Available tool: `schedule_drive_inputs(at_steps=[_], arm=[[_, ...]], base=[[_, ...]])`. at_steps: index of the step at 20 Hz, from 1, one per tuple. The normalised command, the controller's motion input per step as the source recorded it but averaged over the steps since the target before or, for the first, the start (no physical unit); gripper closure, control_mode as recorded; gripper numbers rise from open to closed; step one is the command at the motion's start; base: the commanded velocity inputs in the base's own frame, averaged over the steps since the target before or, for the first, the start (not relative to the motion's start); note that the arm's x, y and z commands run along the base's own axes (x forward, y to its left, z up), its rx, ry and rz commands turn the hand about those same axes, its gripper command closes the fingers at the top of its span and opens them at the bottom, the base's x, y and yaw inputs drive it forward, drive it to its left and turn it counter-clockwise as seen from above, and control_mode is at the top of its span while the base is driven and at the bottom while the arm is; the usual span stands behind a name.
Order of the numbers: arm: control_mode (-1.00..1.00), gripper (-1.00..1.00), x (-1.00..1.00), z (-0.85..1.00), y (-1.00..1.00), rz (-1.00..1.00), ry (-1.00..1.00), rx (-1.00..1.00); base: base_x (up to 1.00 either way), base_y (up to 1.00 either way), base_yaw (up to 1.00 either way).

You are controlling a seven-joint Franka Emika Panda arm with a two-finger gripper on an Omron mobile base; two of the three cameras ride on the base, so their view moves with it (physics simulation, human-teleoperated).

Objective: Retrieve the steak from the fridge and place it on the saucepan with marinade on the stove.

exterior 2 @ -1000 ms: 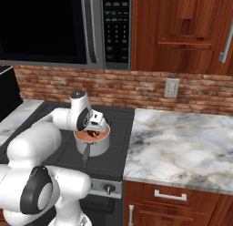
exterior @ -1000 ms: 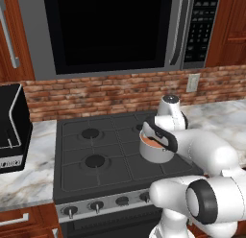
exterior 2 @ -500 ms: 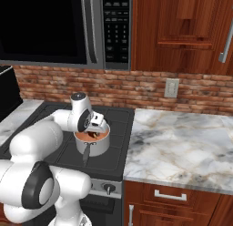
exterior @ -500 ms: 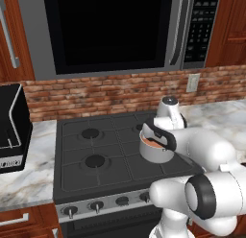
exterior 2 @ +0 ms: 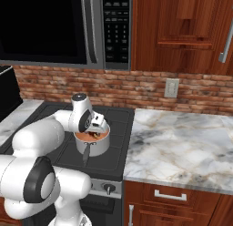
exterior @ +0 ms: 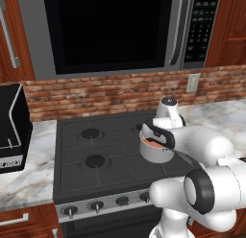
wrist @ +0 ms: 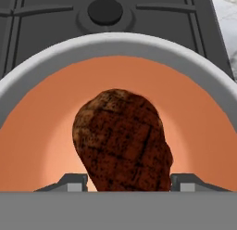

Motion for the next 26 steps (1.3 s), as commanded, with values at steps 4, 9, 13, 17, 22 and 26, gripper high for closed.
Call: schedule_drive_inputs(at_steps=[4, 9, 13, 17, 22, 26], arm=[[-1.00, 1.00, 0.00, -0.01, 0.00, 0.00, 0.00, 0.00], [-1.00, 1.00, 0.00, 0.00, 0.00, 0.00, 0.00, 0.00], [-1.00, 1.00, 0.00, 0.00, 0.00, 0.00, 0.00, 0.00], [-1.00, 1.00, 0.00, 0.00, 0.00, 0.00, 0.00, 0.00], [-1.00, -1.00, 0.00, 0.00, 0.00, 0.00, 0.00, 0.00], [-1.00, -1.00, 0.00, 0.00, 0.00, 0.00, 0.00, 0.00]], base=[[0.00, 0.00, 0.00], [0.00, 0.00, 0.00], [0.00, 0.00, 0.00], [0.00, 0.00, 0.00], [0.00, 0.00, 0.00], [0.00, 0.00, 0.00]])
